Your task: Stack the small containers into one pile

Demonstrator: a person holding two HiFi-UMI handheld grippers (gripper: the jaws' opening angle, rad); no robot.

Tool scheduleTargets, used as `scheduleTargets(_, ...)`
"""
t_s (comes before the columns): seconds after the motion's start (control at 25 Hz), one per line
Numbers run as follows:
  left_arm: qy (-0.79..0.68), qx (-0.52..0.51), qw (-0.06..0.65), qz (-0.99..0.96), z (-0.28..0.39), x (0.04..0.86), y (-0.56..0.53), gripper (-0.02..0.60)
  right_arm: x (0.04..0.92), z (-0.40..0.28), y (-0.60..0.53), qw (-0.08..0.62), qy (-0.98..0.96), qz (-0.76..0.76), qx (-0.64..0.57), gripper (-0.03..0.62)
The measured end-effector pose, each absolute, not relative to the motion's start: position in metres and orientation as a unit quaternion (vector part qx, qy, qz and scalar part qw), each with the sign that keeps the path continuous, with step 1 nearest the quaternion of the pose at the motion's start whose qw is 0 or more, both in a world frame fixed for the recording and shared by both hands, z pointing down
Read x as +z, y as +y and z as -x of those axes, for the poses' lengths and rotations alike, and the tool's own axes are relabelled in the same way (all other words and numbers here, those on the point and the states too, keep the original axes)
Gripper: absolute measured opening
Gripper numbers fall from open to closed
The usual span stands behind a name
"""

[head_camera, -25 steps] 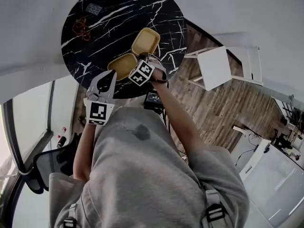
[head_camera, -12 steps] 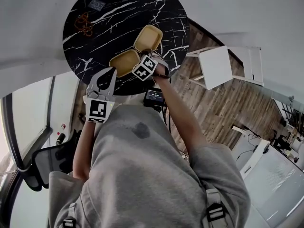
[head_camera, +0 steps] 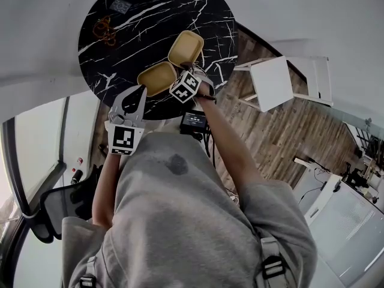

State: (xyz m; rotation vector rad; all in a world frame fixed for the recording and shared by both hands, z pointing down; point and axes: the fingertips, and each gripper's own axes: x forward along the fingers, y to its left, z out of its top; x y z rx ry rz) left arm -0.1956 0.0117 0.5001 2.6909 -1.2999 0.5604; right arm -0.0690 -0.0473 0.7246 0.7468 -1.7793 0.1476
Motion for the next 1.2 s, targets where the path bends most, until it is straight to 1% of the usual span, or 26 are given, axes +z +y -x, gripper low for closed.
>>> scheduleTargets(0.44,-0.439,0.186,0.051,-0.878,0.210,0.502,0.015,0.000,0.732,0.063,-0.042,0.573,-0.751,-0.320,0.072,0.060)
scheduleTargets(0.76,-0.450,0.183,0.056,-0.873,0.218,0.504,0.016,0.000,0.695,0.070,-0.028,0.513,-0.780,-0.340,0.110,0.057)
scheduleTargets(1.04,-0.453,0.183,0.056,-0.871,0.219,0.502,0.021,0.000,0.719,0.072,-0.006,0.543,-0.767,-0.310,0.144,0.064)
scheduleTargets(1.2,-0.466,0.186,0.064,-0.863,0.227,0.502,0.025,0.000,0.731,0.070,-0.005,0.546,-0.759,-0.302,0.186,0.077)
